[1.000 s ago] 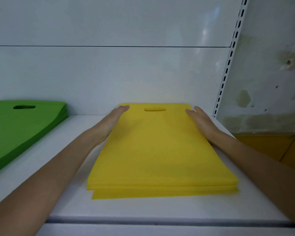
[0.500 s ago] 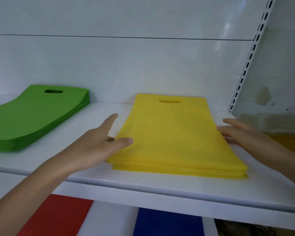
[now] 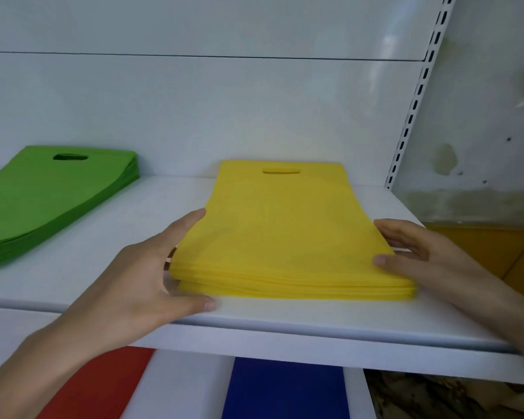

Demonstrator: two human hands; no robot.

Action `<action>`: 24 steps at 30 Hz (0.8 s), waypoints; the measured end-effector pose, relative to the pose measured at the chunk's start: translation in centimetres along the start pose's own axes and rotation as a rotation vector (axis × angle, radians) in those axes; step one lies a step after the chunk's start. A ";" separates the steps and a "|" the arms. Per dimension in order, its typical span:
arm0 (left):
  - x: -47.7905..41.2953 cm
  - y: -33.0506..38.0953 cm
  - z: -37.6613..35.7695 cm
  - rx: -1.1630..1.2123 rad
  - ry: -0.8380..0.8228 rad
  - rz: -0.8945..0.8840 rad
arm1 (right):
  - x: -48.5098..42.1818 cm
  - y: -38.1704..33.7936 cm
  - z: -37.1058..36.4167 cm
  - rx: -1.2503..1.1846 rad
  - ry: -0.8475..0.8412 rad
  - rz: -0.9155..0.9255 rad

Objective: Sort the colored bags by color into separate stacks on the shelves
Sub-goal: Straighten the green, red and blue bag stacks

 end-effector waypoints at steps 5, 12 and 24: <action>0.3 -0.1 0.0 0.013 0.016 0.018 | -0.1 0.2 -0.2 0.066 0.008 0.005; 0.4 -0.2 0.5 -0.095 0.045 0.025 | 0.8 0.2 0.3 0.158 -0.126 -0.039; 1.8 0.4 -1.7 0.018 0.030 0.064 | 2.1 -0.8 -0.5 0.246 -0.096 -0.051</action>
Point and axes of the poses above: each hand's wrist, its own x-axis away from the middle knuckle, its own z-axis out of the back of the hand, y = z × x, the point moved 3 cm from there along -x, towards the middle knuckle, and after that the axes turned 8 degrees about -y, right-handed, at the moved point
